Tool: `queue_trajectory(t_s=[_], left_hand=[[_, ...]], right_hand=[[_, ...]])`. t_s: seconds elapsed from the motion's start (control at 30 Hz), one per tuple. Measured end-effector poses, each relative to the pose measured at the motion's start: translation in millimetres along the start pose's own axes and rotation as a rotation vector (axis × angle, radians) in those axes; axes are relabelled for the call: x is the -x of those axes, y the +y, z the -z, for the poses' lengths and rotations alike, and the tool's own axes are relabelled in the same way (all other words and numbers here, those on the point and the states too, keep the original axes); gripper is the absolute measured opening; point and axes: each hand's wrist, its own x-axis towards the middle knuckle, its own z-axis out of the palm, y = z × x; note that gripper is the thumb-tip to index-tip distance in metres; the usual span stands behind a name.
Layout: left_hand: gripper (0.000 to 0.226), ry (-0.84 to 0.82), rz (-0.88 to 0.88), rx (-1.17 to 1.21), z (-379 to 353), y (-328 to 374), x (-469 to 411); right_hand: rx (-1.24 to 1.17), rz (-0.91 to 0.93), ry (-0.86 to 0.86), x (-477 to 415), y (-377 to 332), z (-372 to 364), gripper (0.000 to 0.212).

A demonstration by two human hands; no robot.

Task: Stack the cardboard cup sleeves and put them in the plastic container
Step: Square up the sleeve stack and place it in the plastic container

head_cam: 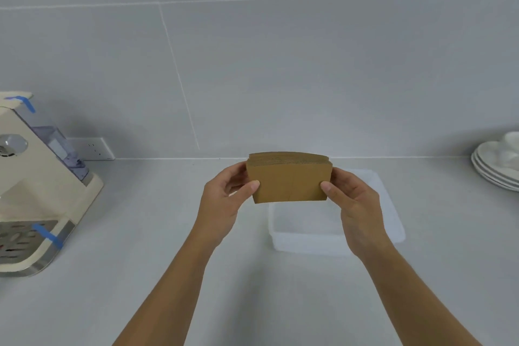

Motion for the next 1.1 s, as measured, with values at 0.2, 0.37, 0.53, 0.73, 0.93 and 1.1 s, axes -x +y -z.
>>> queue_trajectory(t_s=[0.2,0.37,0.53,0.73,0.93,1.1], left_hand=[[0.028,-0.072,0.135,-0.014,-54,-10,-26],[0.018,-0.046,0.387,0.021,-88,-31,-43],[0.021,-0.019,0.641,0.055,-104,-61,-56],[0.02,0.06,0.807,0.002,-114,-89,-74],[0.03,0.07,0.92,-0.035,-115,-112,-89],[0.038,0.113,0.947,-0.065,-118,-118,-95]], right_hand=[[0.034,-0.118,0.141,-15,-9,40,0.021],[0.094,-0.32,0.192,-27,0,66,0.013],[0.165,-0.463,0.225,-48,18,83,0.025],[0.215,-0.609,0.236,-68,42,87,0.011],[0.291,-0.738,0.234,-85,62,84,0.027],[0.341,-0.778,0.237,-95,70,79,0.029]])
